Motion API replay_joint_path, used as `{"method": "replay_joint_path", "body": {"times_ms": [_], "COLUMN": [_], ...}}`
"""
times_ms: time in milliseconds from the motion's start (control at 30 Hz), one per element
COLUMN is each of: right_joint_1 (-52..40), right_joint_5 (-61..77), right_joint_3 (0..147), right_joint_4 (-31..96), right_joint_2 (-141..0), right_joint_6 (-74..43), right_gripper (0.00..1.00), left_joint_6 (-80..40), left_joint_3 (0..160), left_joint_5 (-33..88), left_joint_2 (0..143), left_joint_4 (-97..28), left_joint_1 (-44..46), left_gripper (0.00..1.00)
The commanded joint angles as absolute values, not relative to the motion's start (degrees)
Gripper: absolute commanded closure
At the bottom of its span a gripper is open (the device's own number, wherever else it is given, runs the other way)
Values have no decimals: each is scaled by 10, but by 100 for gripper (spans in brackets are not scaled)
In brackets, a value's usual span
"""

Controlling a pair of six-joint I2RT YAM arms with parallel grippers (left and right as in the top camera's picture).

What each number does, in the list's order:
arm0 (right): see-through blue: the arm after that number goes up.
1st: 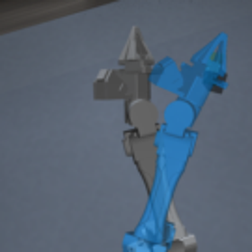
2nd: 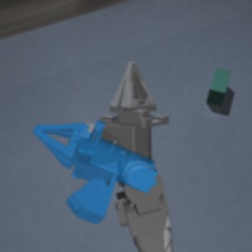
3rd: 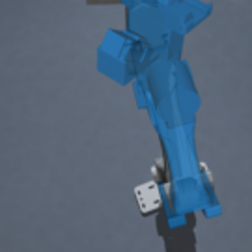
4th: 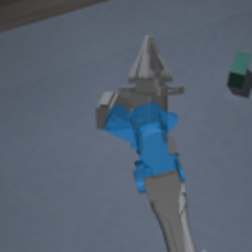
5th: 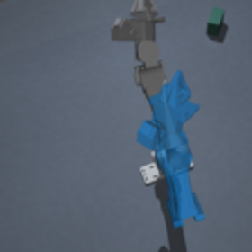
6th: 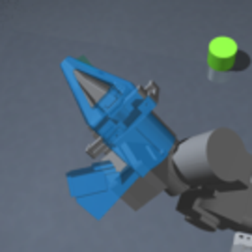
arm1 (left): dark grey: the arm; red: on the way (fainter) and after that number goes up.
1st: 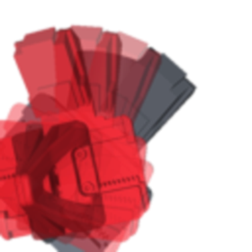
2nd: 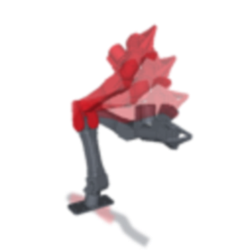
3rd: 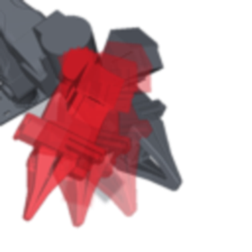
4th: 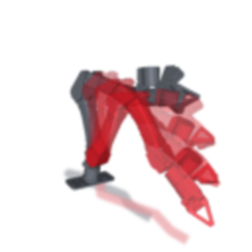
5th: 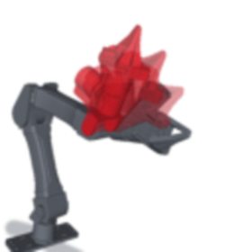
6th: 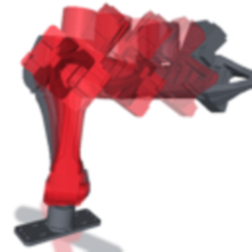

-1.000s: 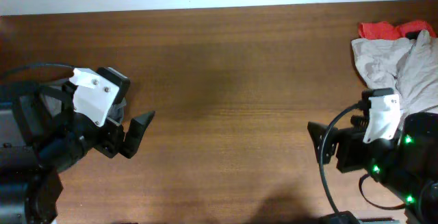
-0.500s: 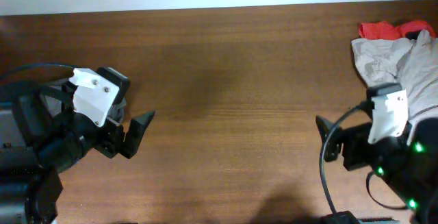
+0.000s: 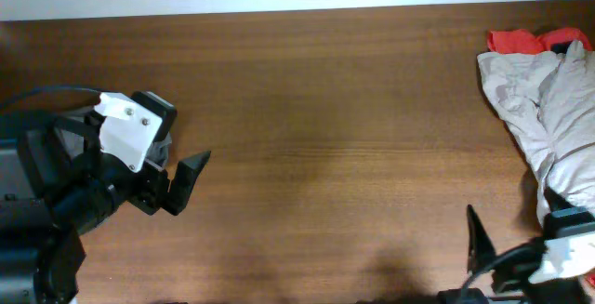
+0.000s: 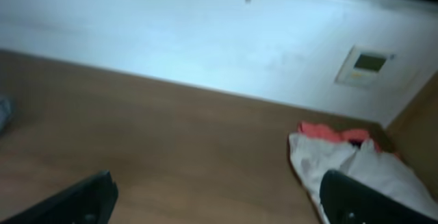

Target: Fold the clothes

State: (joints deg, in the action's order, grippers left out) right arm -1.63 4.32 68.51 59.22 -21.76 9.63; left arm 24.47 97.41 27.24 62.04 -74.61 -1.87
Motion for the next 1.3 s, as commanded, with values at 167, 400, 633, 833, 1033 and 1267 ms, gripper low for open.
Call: {"method": "replay_joint_path", "body": {"times_ms": [167,400,633,833,1033,1267], "right_joint_1": [9,10,12,12,11,11], "right_joint_5": [82,108,124,132,145,146], "right_joint_3": [434,272,185,130,84,80], "right_joint_4": [469,398,349,325,289,284], "right_joint_2": [-72,-3,-2,-2,-2,-3], "right_joint_6": [100,99,85,85,85,85], "right_gripper": [1,1,1,1,1,1], "left_joint_6": [254,254,254,254,254,254], "left_joint_3": [976,976,976,976,976,976], "left_joint_5": [281,281,281,281,281,281], "left_joint_2": [621,621,621,621,621,621], "left_joint_4": [-747,-747,-747,-747,-747,-747], "left_joint_1": [-16,-16,-16,-16,-16,-16], "left_gripper": [1,1,1,1,1,1]}}
